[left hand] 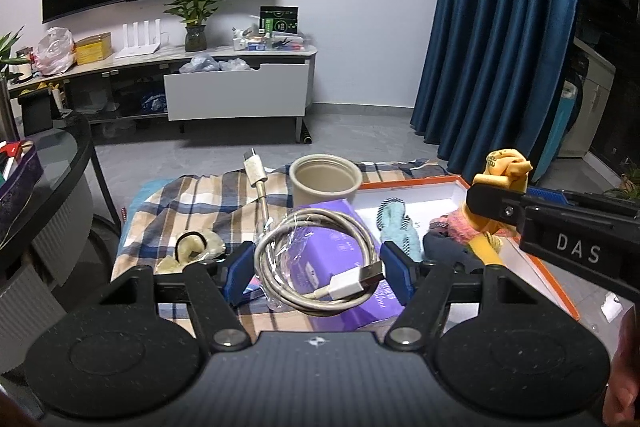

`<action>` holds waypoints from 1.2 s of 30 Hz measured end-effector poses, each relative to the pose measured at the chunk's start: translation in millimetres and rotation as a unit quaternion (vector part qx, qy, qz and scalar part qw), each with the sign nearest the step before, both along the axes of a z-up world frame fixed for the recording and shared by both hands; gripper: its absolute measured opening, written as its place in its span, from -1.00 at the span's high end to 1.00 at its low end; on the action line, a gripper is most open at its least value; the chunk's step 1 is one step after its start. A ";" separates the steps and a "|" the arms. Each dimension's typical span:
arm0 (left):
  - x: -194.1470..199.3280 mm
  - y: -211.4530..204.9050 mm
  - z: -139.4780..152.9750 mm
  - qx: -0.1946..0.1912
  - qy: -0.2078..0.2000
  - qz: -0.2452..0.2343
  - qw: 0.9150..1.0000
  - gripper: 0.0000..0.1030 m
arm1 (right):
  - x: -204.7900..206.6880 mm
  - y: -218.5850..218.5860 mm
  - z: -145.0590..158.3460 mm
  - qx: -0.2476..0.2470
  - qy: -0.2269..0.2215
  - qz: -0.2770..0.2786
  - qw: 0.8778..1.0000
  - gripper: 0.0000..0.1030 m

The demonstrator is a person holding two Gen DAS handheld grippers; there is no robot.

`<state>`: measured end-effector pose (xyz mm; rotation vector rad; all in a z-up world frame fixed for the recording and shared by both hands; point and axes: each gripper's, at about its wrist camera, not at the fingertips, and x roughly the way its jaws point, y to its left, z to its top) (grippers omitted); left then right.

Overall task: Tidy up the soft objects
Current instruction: 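Lift and carry the white cable and yellow cloth with both tools over the box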

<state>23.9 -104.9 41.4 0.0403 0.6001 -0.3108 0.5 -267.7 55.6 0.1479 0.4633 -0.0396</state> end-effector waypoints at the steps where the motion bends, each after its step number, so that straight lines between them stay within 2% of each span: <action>1: -0.2 -1.5 0.4 0.000 0.000 -0.003 1.000 -0.34 | -1.1 -1.6 0.0 0.000 0.000 -0.002 1.000 0.40; 36: 5.7 -54.9 -6.3 -0.002 0.012 -0.080 0.997 -0.34 | -11.6 -53.4 -2.5 0.004 0.004 -0.062 0.998 0.39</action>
